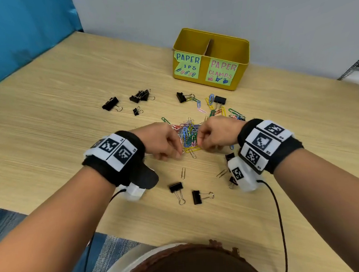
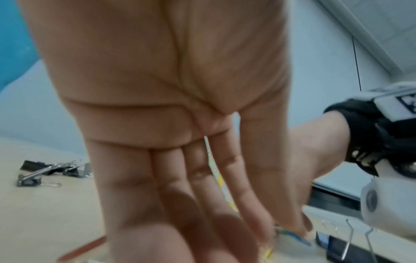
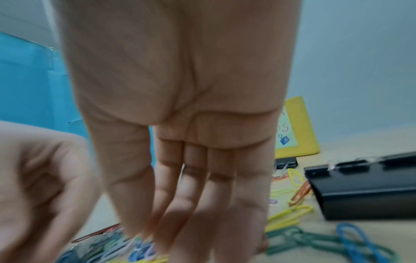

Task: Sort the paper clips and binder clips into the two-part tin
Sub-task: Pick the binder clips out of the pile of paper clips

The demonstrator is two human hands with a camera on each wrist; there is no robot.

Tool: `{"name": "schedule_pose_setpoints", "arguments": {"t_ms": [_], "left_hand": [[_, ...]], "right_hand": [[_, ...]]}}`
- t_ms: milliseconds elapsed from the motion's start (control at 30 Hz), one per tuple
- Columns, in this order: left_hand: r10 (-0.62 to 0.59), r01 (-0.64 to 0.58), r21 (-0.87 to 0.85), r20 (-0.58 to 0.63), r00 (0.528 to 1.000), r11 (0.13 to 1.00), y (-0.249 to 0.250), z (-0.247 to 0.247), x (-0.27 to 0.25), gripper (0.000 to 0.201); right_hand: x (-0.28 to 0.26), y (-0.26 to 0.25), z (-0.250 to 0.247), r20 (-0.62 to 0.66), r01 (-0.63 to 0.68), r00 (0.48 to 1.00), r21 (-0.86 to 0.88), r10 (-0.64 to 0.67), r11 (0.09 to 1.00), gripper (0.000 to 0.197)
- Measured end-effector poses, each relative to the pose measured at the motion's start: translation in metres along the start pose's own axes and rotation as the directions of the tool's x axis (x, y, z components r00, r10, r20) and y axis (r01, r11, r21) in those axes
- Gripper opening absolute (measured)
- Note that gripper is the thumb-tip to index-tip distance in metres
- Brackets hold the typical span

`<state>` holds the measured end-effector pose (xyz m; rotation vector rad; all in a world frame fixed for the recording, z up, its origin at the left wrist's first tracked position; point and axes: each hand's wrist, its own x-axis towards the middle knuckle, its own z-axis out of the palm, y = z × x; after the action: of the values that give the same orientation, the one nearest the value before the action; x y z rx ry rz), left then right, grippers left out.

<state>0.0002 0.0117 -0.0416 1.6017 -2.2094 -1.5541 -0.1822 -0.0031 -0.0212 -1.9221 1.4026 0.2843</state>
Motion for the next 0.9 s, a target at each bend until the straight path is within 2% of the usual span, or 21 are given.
{"name": "schedule_pose_setpoints", "arguments": {"t_ms": [33,100,133,167,233,267,300,367,433,500,533,600,667,733,800,833,900], "left_hand": [[-0.008,0.012,-0.048,0.088,0.996,0.999,0.001,0.001,-0.003,0.014],[-0.024,0.039,-0.061,0.241,0.97,0.997,0.006,0.01,-0.006,0.017],[-0.026,0.035,-0.024,0.282,0.959,0.999,0.01,0.015,-0.005,0.023],[-0.02,0.014,0.02,0.301,0.953,1.0,0.013,0.02,-0.002,0.029],[0.035,-0.062,0.11,0.231,0.972,0.992,0.018,0.022,0.004,0.038],[0.071,-0.096,0.16,0.156,0.985,0.982,0.019,0.019,0.006,0.038],[0.092,-0.107,0.193,0.083,0.992,0.975,0.018,0.015,0.007,0.036],[0.087,-0.093,0.154,0.042,0.995,0.984,0.014,0.007,0.007,0.031],[0.053,-0.061,0.071,0.103,0.993,0.996,0.01,0.005,0.006,0.027],[0.022,-0.031,0.059,0.157,0.987,0.998,0.01,0.009,0.004,0.029],[0.022,-0.036,0.097,0.143,0.99,0.995,0.009,0.011,0.006,0.032],[0.055,-0.061,0.179,0.035,0.998,0.982,0.008,0.012,0.011,0.034],[0.073,-0.052,0.201,-0.096,0.993,0.978,0.007,0.008,0.011,0.028],[0.084,-0.027,0.243,-0.227,0.97,0.97,0.005,0.0,0.008,0.029],[0.062,0.045,0.319,-0.319,0.946,0.947,0.004,-0.007,0.003,0.054],[0.03,0.094,0.349,-0.335,0.942,0.932,0.003,-0.008,0.002,0.073],[-0.048,0.18,0.413,-0.31,0.95,0.893,0.004,-0.007,0.001,0.106]], "right_hand": [[-0.001,0.003,0.0,0.109,-0.049,0.993,0.008,0.048,0.999,0.016],[-0.001,0.005,0.004,0.3,-0.115,0.947,-0.01,0.113,0.993,0.018],[0.0,0.004,0.007,0.328,-0.119,0.938,-0.001,0.113,0.993,0.016],[0.003,0.002,0.008,0.299,-0.107,0.95,0.022,0.095,0.994,0.014],[0.006,-0.001,0.007,0.128,-0.043,0.991,0.017,0.041,0.999,0.013],[0.005,-0.002,0.004,0.074,-0.027,0.997,0.003,0.027,1.0,0.014],[0.003,-0.001,0.001,0.08,-0.023,0.997,-0.008,0.024,1.0,0.016],[-0.005,0.002,-0.002,0.245,-0.058,0.968,-0.001,0.056,0.998,0.02],[-0.014,0.004,0.003,0.44,-0.12,0.891,-0.004,0.109,0.993,0.019],[-0.017,0.004,0.012,0.515,-0.139,0.846,-0.034,0.136,0.99,0.018],[-0.015,0.004,0.015,0.499,-0.143,0.856,-0.023,0.135,0.989,0.018],[-0.009,0.002,0.018,0.386,-0.137,0.916,0.052,0.106,0.989,0.015],[-0.002,0.001,0.014,0.154,-0.042,0.987,0.044,0.034,0.998,0.016],[0.002,0.001,0.007,-0.089,0.027,0.996,0.011,-0.025,1.0,0.021],[0.004,0.003,0.001,-0.247,0.015,0.969,-0.022,-0.02,1.0,0.027],[0.006,0.004,0.0,-0.292,-0.007,0.956,-0.068,-0.013,0.998,0.038],[0.011,0.005,0.002,-0.283,-0.054,0.959,-0.148,0.01,0.987,0.071]]}}
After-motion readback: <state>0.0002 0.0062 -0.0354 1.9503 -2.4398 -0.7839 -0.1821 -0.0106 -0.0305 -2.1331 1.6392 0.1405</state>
